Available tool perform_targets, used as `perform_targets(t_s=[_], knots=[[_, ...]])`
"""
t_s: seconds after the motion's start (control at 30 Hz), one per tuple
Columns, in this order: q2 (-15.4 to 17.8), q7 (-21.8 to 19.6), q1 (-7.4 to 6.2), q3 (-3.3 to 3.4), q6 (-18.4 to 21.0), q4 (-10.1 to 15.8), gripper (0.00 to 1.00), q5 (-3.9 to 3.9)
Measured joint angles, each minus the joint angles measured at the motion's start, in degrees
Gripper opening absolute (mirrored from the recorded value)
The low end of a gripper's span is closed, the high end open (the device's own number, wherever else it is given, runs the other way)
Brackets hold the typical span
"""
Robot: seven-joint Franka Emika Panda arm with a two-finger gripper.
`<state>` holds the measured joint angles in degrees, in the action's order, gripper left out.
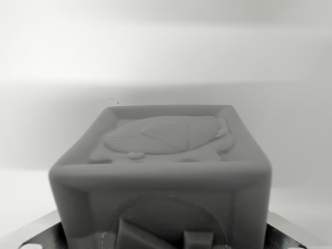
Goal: Destack cube
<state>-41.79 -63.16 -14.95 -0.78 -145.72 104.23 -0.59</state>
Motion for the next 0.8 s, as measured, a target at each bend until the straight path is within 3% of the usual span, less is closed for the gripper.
perform_targets(t_s=[0.57,0.6,0.8], knots=[[-2.0,0.0,-0.03,0.11,-1.5,-0.9,0.0,0.0],[-2.1,0.0,-0.03,0.12,-1.5,-0.9,1.0,0.0],[-2.1,0.0,-0.03,0.13,-1.5,-0.9,1.0,0.0]])
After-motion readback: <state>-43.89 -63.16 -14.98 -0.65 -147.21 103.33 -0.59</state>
